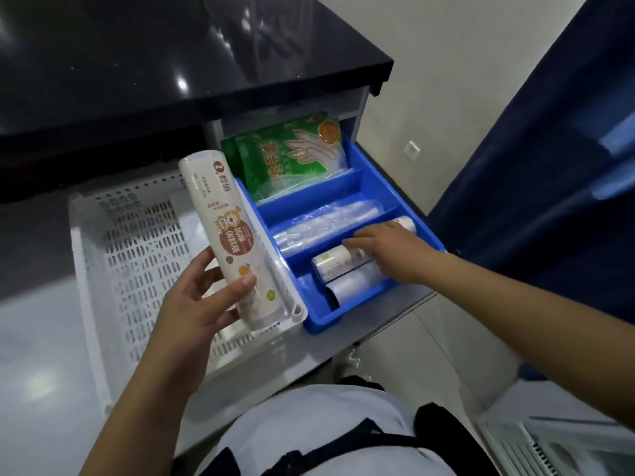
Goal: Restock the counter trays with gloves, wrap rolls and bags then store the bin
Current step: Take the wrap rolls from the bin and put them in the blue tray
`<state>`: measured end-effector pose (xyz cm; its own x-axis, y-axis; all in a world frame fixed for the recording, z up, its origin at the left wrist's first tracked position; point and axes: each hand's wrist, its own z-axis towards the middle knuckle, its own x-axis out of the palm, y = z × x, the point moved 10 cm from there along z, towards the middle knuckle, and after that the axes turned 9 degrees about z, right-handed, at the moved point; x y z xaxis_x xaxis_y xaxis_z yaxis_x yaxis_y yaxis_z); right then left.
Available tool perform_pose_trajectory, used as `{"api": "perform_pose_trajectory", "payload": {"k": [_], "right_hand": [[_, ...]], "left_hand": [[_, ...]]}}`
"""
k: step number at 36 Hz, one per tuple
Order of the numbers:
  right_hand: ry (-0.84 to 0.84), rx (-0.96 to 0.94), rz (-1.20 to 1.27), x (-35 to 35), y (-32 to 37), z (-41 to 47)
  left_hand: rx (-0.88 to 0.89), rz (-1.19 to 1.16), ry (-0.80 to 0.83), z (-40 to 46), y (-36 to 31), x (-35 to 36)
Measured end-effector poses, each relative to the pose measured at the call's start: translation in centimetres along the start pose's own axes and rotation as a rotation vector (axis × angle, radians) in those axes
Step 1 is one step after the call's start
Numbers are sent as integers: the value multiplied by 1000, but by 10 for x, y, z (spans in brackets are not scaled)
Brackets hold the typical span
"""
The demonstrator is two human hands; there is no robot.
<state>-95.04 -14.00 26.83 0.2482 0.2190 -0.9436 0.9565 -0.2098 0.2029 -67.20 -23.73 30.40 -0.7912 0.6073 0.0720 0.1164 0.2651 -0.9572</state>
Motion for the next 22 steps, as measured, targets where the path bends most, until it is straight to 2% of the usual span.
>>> {"api": "perform_pose_trajectory", "payload": {"k": [4,13,15,17,20,22], "right_hand": [[-48,23,87,-3,-15,3],[1,-83,43,-11,-22,5],[-67,-40,186,-24,-35,-4],[-180,69,431,-43,-63,-18],[-449,193,827,-71,-108,-48],[-593,256,1007,-78,-130,-67]], "left_hand": [[12,42,-25,4,-5,0],[14,201,-72,8,-23,34],[6,278,-80,9,-27,43],[2,370,-73,9,-30,52],[1,496,-52,7,-31,68],[18,609,-51,4,-31,80]]}}
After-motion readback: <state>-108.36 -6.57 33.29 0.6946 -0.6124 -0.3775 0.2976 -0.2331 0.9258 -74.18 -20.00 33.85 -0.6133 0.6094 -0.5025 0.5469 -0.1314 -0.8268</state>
